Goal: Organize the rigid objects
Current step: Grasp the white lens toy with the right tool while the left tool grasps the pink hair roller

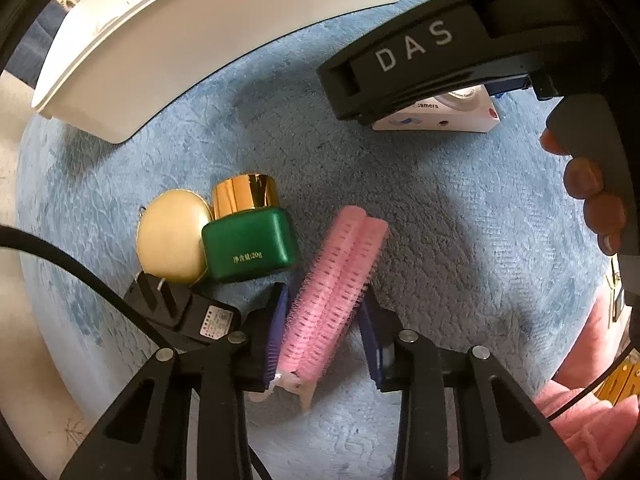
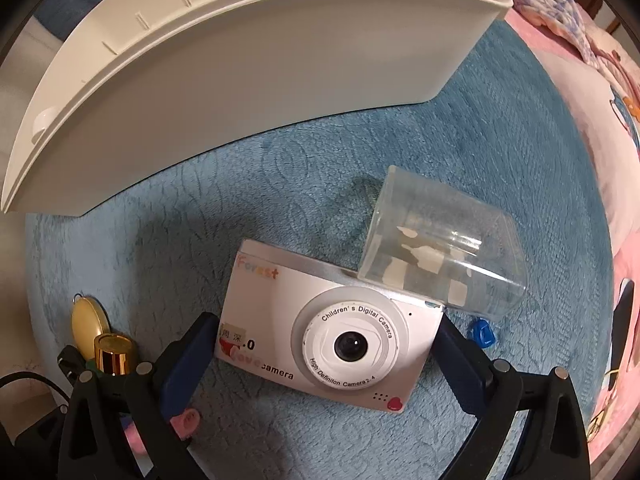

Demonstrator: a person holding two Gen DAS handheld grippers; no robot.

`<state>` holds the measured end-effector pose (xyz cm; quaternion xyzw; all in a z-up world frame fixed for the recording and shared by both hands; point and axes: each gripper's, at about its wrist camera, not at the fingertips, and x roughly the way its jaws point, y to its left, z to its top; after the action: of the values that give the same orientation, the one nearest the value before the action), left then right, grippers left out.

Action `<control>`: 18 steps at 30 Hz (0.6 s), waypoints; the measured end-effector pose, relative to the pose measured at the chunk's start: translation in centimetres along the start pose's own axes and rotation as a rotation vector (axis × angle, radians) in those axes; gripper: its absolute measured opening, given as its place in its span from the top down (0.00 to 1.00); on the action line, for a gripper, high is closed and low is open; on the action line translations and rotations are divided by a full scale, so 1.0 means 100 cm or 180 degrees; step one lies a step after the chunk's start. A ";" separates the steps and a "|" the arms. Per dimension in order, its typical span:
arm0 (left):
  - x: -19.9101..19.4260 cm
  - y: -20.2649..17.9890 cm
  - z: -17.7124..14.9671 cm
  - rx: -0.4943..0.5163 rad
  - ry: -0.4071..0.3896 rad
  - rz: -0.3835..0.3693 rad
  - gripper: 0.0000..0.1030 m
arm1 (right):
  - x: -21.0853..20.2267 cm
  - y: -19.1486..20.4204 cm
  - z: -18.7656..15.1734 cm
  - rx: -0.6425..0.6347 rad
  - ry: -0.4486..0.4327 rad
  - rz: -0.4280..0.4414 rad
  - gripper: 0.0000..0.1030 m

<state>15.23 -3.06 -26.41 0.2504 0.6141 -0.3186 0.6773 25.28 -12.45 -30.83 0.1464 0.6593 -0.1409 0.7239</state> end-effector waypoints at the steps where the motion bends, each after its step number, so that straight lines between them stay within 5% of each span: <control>1: -0.001 0.000 -0.001 -0.0017 0.0000 -0.0008 0.67 | 0.000 0.002 0.000 -0.0014 -0.0013 0.0000 0.02; 18: -0.019 -0.005 -0.078 -0.0374 0.0006 -0.0491 0.72 | -0.013 -0.007 -0.060 -0.0043 -0.0136 0.0013 0.02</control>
<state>9.53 2.51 -25.45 0.1625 0.6498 -0.3330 0.6637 19.42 -10.72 -30.12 0.1398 0.6443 -0.1380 0.7391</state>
